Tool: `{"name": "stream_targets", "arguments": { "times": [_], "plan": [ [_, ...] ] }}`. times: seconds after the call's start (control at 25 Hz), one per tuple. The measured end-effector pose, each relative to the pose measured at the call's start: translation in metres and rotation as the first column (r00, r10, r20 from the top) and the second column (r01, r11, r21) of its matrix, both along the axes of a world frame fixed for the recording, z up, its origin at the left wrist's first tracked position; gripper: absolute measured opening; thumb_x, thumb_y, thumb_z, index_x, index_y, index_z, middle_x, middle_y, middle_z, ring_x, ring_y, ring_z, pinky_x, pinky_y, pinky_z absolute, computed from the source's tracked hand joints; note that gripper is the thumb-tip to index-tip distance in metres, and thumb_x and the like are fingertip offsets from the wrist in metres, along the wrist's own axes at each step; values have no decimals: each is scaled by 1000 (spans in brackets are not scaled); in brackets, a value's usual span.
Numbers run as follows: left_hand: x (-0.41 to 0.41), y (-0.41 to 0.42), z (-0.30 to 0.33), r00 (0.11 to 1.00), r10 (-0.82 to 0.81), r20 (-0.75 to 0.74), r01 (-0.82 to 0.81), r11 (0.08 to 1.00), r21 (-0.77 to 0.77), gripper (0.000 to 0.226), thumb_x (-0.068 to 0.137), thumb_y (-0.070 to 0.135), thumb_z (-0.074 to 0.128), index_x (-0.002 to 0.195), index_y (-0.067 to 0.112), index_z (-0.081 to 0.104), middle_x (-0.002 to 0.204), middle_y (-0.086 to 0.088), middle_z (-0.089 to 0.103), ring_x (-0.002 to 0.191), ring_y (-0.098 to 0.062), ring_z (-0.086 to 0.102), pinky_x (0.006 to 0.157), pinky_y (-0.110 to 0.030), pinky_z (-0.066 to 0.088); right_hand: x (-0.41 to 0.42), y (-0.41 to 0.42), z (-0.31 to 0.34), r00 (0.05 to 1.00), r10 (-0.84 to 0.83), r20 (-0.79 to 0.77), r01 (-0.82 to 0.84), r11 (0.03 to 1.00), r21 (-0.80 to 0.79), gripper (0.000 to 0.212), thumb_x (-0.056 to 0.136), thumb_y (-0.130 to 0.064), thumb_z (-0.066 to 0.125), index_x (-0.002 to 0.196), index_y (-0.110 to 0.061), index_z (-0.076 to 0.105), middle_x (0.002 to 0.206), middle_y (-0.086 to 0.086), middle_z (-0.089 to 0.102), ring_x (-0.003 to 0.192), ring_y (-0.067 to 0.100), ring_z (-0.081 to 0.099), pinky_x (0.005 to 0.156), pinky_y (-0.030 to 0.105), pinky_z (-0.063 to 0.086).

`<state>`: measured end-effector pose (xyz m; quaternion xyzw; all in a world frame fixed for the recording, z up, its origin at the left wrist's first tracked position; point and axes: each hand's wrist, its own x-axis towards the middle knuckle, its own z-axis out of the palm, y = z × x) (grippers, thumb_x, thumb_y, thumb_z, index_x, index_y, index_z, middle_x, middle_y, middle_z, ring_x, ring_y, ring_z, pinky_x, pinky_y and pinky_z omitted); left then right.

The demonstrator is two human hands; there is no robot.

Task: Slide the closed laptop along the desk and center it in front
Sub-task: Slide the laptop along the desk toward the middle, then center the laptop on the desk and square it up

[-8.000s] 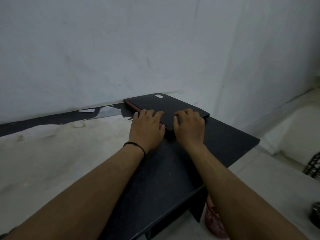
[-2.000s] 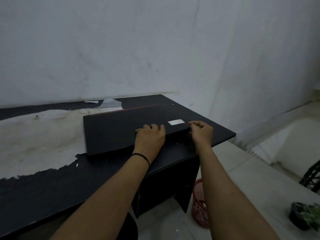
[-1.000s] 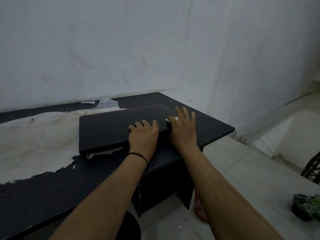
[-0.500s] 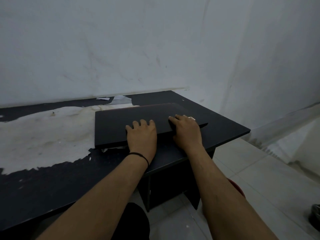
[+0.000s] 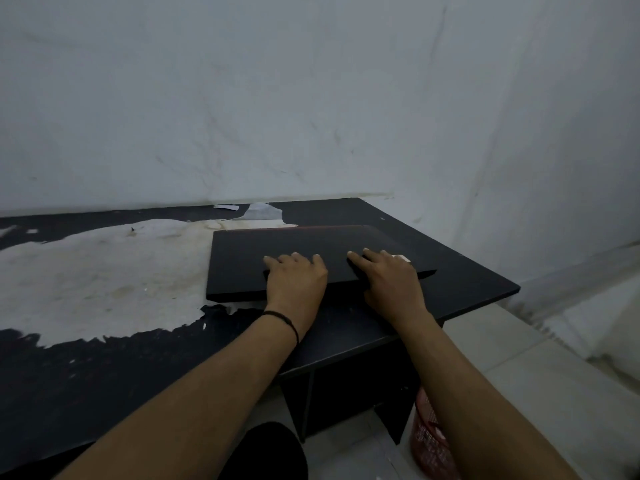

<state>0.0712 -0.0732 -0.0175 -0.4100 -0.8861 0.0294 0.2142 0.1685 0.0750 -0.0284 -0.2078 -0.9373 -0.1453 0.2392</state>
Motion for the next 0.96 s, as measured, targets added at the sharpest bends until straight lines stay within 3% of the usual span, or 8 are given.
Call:
{"name": "stream_targets", "arguments": {
  "times": [0.08, 0.24, 0.4, 0.64, 0.96],
  "plan": [
    [-4, -10, 2, 1000, -5, 7, 5, 1000, 17, 58, 96, 11, 54, 150, 9, 34, 137, -26, 53, 122, -47, 52, 108, -68, 33, 0, -7, 3, 1000, 12, -4, -12, 1000, 21, 71, 71, -16, 75, 140, -26, 57, 128, 5, 68, 108, 35, 66, 84, 43, 52],
    [-16, -34, 15, 999, -37, 12, 37, 999, 33, 58, 92, 15, 64, 145, 11, 42, 128, -16, 60, 116, -39, 58, 104, -59, 43, -5, -33, 11, 997, 23, -74, -24, 1000, -12, 66, 65, -10, 77, 129, -21, 67, 121, 7, 73, 100, 37, 69, 84, 49, 54],
    [-27, -71, 35, 999, -41, 0, 41, 997, 61, 47, 88, 1, 57, 135, 9, 53, 118, -12, 65, 110, -33, 61, 101, -46, 45, -13, -71, 13, 979, 58, -193, -69, 997, -48, 60, 58, -3, 77, 116, -16, 73, 108, 7, 77, 86, 35, 71, 70, 42, 56],
    [-48, -153, 36, 999, 40, -19, -39, 998, 54, 69, 87, 6, 64, 150, 9, 37, 138, -15, 55, 124, -38, 53, 112, -54, 36, -46, -141, 12, 944, 163, -289, -160, 987, 32, 63, 52, -2, 85, 113, -17, 75, 108, 8, 78, 89, 37, 73, 77, 50, 58],
    [-83, -274, 27, 975, 216, -42, -211, 972, 107, 71, 91, 9, 61, 154, 13, 30, 150, -13, 47, 133, -35, 48, 115, -50, 35, -108, -247, 17, 900, 338, -274, -329, 941, 80, 61, 53, -1, 88, 111, -16, 76, 106, 11, 78, 87, 42, 73, 76, 51, 59]
  ]
}}
